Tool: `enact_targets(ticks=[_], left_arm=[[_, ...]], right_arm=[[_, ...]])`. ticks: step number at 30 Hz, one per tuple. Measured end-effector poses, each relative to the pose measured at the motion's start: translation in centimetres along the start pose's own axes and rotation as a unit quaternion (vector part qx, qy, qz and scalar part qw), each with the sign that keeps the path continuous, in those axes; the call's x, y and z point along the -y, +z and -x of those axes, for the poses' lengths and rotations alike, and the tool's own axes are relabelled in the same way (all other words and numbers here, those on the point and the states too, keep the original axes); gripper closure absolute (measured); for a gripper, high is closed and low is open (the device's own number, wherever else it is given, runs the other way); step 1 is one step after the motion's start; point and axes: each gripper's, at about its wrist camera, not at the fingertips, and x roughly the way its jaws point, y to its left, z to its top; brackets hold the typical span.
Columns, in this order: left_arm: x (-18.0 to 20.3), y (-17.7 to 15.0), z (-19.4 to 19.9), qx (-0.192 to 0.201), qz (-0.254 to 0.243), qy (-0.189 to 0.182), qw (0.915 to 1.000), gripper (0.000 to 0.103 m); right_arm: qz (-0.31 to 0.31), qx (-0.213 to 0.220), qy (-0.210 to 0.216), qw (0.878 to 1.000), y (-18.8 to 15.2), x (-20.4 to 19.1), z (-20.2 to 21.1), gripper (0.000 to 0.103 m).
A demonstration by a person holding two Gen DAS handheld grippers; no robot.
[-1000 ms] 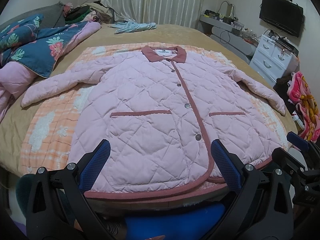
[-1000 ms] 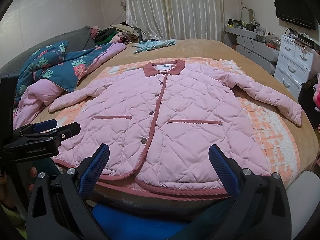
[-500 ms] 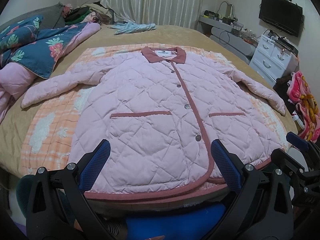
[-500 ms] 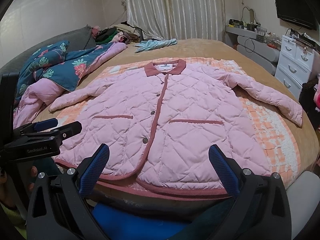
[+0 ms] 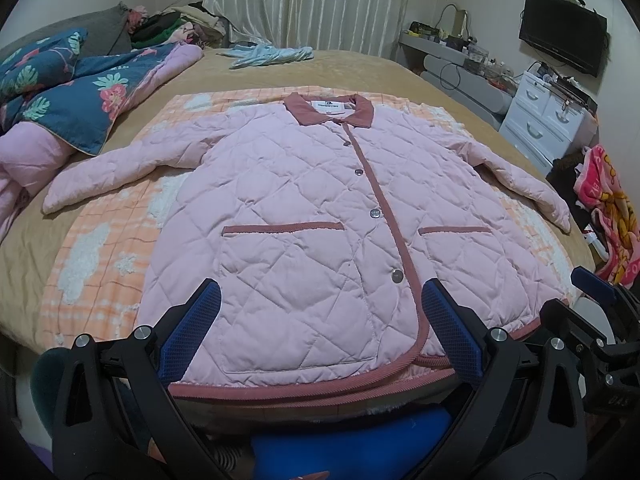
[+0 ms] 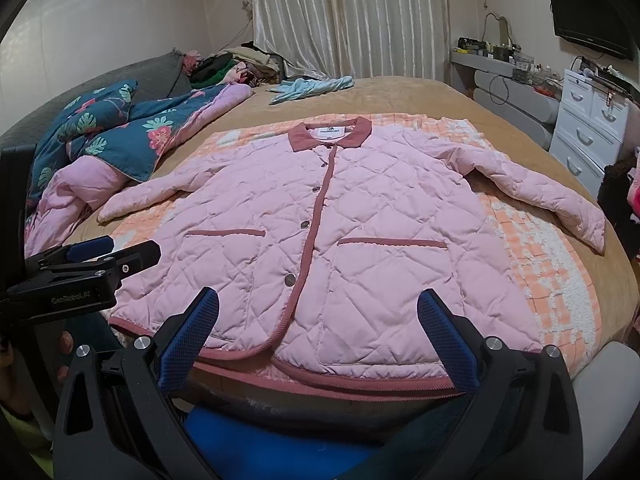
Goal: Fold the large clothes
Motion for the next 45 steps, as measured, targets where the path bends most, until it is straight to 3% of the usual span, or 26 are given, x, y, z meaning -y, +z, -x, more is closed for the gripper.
enact_targets(ticks=[23,31,45], left_arm=[[-0.3,0.0,-1.6,-0.007,0.000,-0.016,0.9998,0.009],[-0.5,1.9,-3.2,-0.012,0.001,-0.044,0.9990,0.009],[-0.2,6.9,-5.7,-0.013,-0.001,-0.047,0.9988,0.009]], right_arm=[[-0.004,-0.008,-0.004,1.000,0.6,0.4,-0.4,0.004],[-0.003,-0.005,-0.016,1.000,2.7,1.2,-1.9,0.004],[-0.025,0.011,-0.030,0.999,7.8,3.7,-4.1,0.004]])
